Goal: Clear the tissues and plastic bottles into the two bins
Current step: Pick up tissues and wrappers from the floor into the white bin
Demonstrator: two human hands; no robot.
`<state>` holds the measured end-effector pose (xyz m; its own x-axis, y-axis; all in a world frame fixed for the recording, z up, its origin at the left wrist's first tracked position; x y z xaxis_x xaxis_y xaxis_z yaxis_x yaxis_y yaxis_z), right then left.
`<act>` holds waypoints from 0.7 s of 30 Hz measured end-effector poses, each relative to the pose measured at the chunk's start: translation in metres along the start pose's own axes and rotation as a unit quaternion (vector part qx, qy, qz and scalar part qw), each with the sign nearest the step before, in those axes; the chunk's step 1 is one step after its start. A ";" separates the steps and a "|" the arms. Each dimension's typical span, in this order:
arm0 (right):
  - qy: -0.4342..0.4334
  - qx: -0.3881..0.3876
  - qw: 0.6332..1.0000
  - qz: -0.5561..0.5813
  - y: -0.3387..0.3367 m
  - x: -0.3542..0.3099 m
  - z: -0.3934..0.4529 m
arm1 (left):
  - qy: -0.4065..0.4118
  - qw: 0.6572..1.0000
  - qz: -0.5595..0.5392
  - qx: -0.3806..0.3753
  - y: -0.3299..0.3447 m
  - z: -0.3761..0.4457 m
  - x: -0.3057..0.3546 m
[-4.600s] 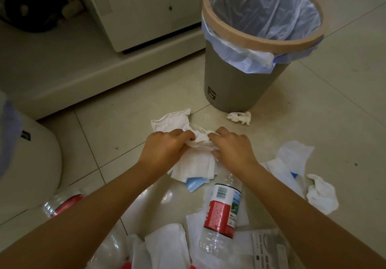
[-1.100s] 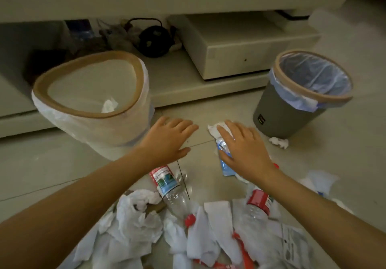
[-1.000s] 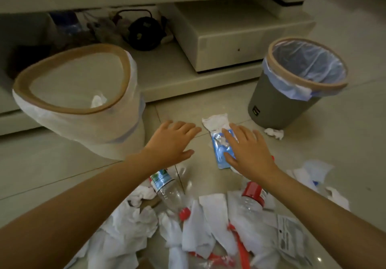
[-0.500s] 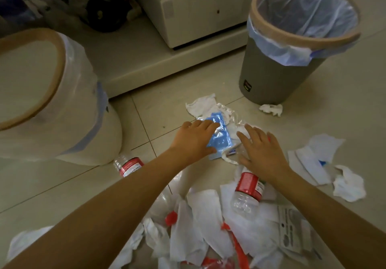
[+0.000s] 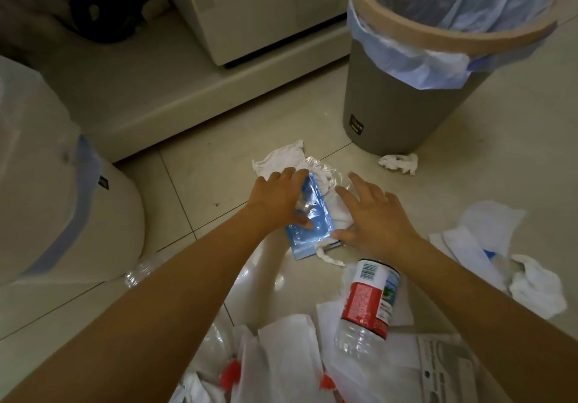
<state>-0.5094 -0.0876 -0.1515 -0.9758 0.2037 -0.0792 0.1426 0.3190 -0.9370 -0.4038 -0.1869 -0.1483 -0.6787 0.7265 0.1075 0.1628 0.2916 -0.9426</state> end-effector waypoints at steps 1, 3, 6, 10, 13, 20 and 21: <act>0.002 -0.007 1.000 0.014 0.000 0.000 0.002 | -0.016 0.999 -0.027 -0.011 0.003 0.004 -0.002; 0.003 -0.014 0.999 0.046 0.001 0.001 0.005 | -0.043 0.996 -0.078 -0.027 0.009 0.009 -0.004; -0.010 -0.007 0.997 0.082 0.001 0.001 0.006 | -0.072 0.986 -0.149 -0.015 0.010 0.015 -0.007; -0.008 0.003 0.996 0.091 0.004 0.005 0.006 | -0.066 0.984 -0.165 -0.012 0.012 0.019 -0.006; -0.008 -0.001 0.995 0.097 0.005 0.006 0.007 | -0.051 0.992 -0.114 0.004 0.010 0.020 -0.006; -0.017 -0.007 0.995 0.099 0.013 0.001 0.011 | -0.068 0.992 -0.102 0.022 0.007 0.022 -0.031; -0.018 -0.008 0.995 0.102 0.014 0.000 0.011 | -0.082 0.990 -0.112 0.004 0.011 0.024 -0.035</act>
<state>-0.5097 -0.0934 -0.1680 -0.9312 0.2333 -0.2802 0.3414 0.2880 -0.8947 -0.3951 -0.2241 -0.1701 -0.8046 0.5325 0.2628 -0.0110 0.4291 -0.9032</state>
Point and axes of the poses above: each hand's wrist, its own z-axis towards the middle knuckle, its own y-axis out of the palm, x = y × z, the point moved 9 cm from there along z, towards the middle knuckle
